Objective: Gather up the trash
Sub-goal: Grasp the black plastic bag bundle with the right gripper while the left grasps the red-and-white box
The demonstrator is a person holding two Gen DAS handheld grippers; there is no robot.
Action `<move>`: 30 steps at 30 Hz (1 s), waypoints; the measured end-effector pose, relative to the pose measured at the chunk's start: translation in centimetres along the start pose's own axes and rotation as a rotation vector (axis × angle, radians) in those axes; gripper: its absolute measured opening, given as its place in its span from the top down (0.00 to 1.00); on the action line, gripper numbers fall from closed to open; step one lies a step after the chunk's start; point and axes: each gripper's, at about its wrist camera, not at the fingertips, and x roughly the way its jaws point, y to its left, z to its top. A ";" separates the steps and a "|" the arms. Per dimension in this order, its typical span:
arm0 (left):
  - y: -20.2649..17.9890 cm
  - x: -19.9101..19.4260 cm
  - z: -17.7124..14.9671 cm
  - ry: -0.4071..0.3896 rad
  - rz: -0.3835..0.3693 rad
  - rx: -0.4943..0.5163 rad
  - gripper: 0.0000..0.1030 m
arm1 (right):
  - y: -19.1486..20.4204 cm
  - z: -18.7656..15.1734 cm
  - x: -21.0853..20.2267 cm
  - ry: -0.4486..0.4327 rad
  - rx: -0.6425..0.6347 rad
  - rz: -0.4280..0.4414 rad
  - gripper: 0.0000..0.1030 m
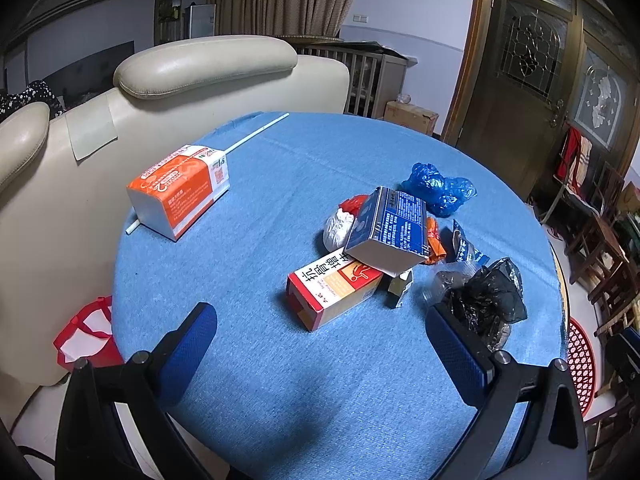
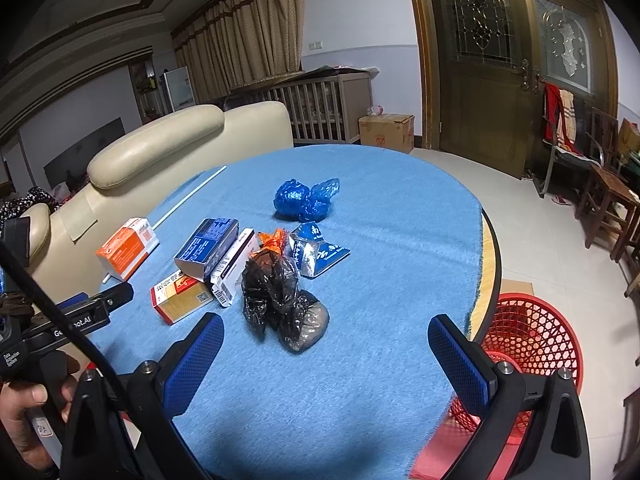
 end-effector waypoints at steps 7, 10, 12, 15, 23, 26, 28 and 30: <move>0.8 1.0 -0.6 0.020 -0.010 -0.019 0.00 | 0.1 -0.4 1.3 0.045 0.015 0.047 0.00; 1.0 1.8 -0.8 0.039 -0.012 -0.020 0.00 | 0.1 -0.4 2.5 0.070 0.018 0.050 0.00; 1.0 2.3 -0.9 0.049 -0.014 -0.020 0.00 | 0.0 -0.2 3.4 0.084 0.020 0.047 0.00; 1.1 3.2 -0.9 0.065 -0.018 -0.018 0.00 | 0.1 0.5 5.0 0.100 0.016 0.056 0.00; 1.2 5.6 0.0 0.087 -0.045 0.048 0.00 | 1.3 1.3 10.0 0.163 -0.025 0.090 0.00; 1.0 6.8 0.6 0.098 -0.061 0.098 0.00 | 1.5 0.9 11.7 0.199 -0.062 0.092 0.00; 0.8 7.5 0.9 0.103 -0.069 0.134 0.00 | 1.5 0.7 12.7 0.219 -0.080 0.091 0.00; 0.7 8.1 1.2 0.107 -0.076 0.155 0.00 | 1.4 0.8 13.4 0.234 -0.087 0.093 0.00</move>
